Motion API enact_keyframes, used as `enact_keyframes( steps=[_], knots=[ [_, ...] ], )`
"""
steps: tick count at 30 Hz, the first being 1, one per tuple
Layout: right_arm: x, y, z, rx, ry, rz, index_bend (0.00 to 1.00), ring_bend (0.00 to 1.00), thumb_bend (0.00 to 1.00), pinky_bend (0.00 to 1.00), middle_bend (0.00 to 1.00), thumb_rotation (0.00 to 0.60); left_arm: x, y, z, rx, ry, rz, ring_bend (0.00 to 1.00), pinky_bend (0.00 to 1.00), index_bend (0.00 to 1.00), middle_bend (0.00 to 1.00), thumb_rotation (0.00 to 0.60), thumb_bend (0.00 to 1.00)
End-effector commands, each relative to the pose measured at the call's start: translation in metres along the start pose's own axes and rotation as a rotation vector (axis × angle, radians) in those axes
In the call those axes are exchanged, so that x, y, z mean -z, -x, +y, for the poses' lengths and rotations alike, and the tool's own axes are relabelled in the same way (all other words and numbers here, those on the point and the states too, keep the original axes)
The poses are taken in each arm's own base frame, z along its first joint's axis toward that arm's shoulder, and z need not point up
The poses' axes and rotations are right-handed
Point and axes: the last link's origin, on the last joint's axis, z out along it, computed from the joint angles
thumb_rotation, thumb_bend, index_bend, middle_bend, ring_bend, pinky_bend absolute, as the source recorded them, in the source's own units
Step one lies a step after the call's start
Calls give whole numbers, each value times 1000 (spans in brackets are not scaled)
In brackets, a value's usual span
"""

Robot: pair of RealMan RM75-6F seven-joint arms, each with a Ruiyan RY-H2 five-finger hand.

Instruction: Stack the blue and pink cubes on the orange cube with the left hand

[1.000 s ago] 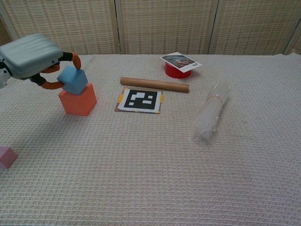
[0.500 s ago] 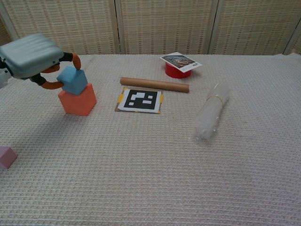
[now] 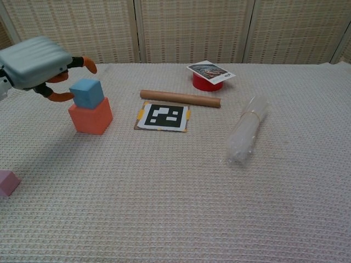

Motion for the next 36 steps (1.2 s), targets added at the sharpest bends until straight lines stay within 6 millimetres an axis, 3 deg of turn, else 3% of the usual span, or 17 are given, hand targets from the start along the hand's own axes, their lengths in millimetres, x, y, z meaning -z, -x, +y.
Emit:
enact_keyframes(
  steps=[1,4,10,14,17,21,31,36],
  knots=[
    [0,-1,0,-2,0,2,0,0,217,0,0,600,19,-9,0,108,-13,19,1000,1000,243,1000,600,280],
    [1,-2,2,-6,0,7,0,0,217,0,0,600,58,-17,1,281,-24,1,1000,1000,241,1000,600,280],
    [2,-1,0,-8,-12,1,0,0,217,0,0,600,154,-21,11,570,-47,-219,1000,1000,222,1000,600,278],
    [2,1,-4,-8,-30,-9,0,0,217,0,0,600,192,-17,19,640,-70,-314,1000,1000,202,1000,600,274],
    [2,2,-6,-7,-40,-14,0,0,217,0,0,600,209,-8,22,659,-91,-364,1000,1000,201,1000,600,274],
    [1,3,-8,-6,-49,-21,0,0,217,0,0,600,218,3,21,650,-117,-402,1000,1000,201,1000,600,274],
    [3,4,-8,-4,-49,-23,0,0,217,0,0,600,209,32,10,577,-187,-413,1000,1000,203,1000,600,269],
    [2,4,-8,-2,-43,-26,0,0,217,0,0,600,204,39,10,591,-209,-416,1000,1000,304,1000,600,275]
  ],
)
